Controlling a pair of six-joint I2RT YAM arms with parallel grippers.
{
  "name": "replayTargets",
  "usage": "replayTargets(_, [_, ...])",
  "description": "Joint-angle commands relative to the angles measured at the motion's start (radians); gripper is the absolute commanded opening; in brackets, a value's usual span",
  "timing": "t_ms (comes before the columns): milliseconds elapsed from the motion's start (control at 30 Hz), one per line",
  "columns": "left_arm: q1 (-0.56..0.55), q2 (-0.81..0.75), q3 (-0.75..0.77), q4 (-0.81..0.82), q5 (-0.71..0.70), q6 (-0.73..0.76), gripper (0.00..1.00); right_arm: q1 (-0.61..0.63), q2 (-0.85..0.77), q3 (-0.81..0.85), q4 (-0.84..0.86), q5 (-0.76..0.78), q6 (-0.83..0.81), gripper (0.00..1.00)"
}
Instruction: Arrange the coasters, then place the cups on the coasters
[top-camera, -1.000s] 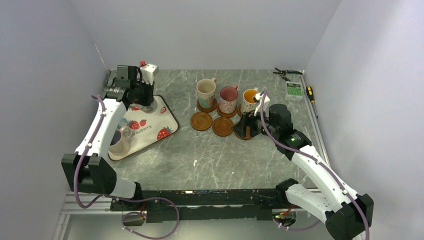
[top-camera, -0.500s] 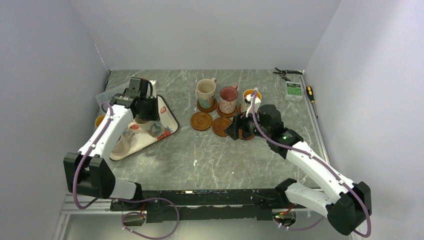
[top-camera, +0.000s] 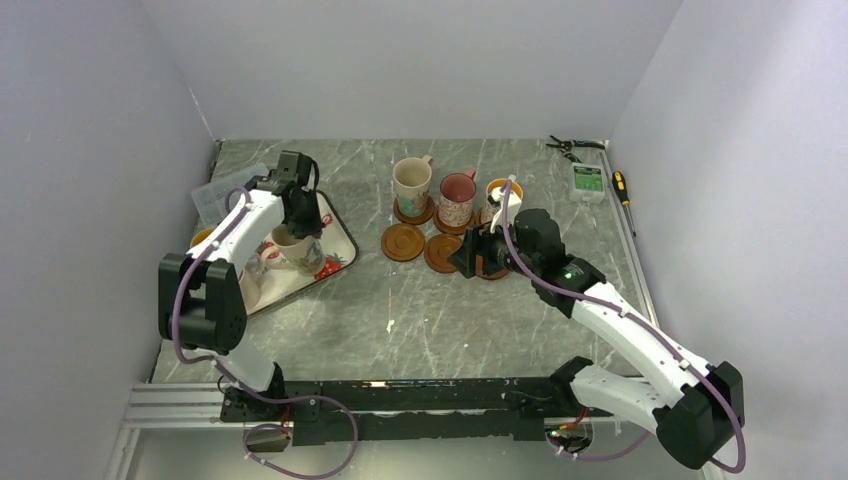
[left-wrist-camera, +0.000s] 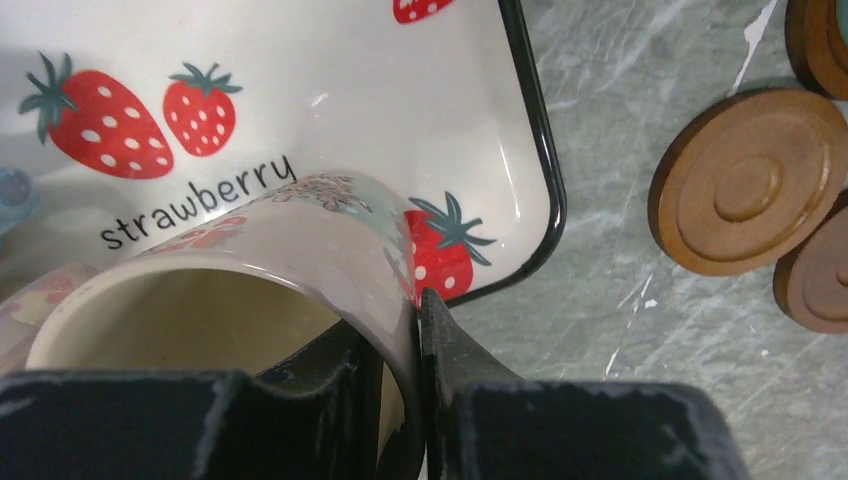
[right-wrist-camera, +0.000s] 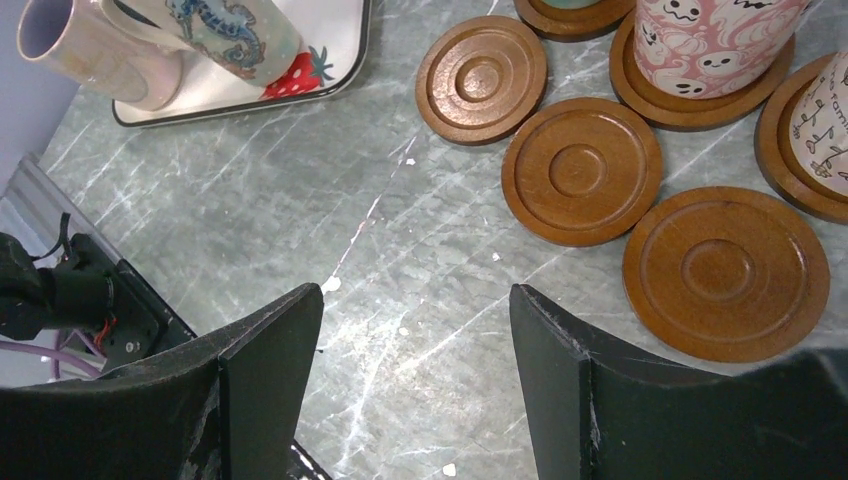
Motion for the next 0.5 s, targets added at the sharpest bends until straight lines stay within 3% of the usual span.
replayTargets(0, [0.000, 0.017, 0.092, 0.043, -0.034, -0.012, 0.25, 0.008, -0.014, 0.032, -0.003, 0.030, -0.001, 0.73])
replayTargets(200, [0.000, -0.005, 0.114, 0.019, -0.014, 0.054, 0.60, 0.010, -0.031, 0.032, -0.029, 0.049, -0.013, 0.73])
replayTargets(467, [0.003, -0.162, 0.112, -0.023, 0.043, 0.248, 0.70, 0.010, -0.049, 0.029, -0.037, 0.055, -0.016, 0.73])
